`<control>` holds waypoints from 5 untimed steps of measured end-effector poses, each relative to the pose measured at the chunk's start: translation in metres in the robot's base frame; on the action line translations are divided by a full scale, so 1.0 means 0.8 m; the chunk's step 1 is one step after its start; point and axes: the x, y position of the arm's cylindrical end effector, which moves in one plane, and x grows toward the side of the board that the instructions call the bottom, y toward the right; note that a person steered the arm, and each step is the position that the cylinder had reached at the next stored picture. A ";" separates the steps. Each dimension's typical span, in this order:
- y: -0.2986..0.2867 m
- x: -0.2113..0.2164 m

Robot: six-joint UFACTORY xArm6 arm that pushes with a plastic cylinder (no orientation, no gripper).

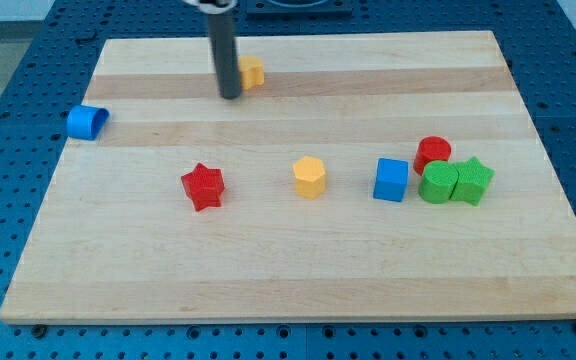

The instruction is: Move the yellow heart to the center

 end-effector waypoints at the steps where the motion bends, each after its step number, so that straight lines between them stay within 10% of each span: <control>1: -0.018 0.000; 3: -0.034 -0.089; 5: 0.064 -0.056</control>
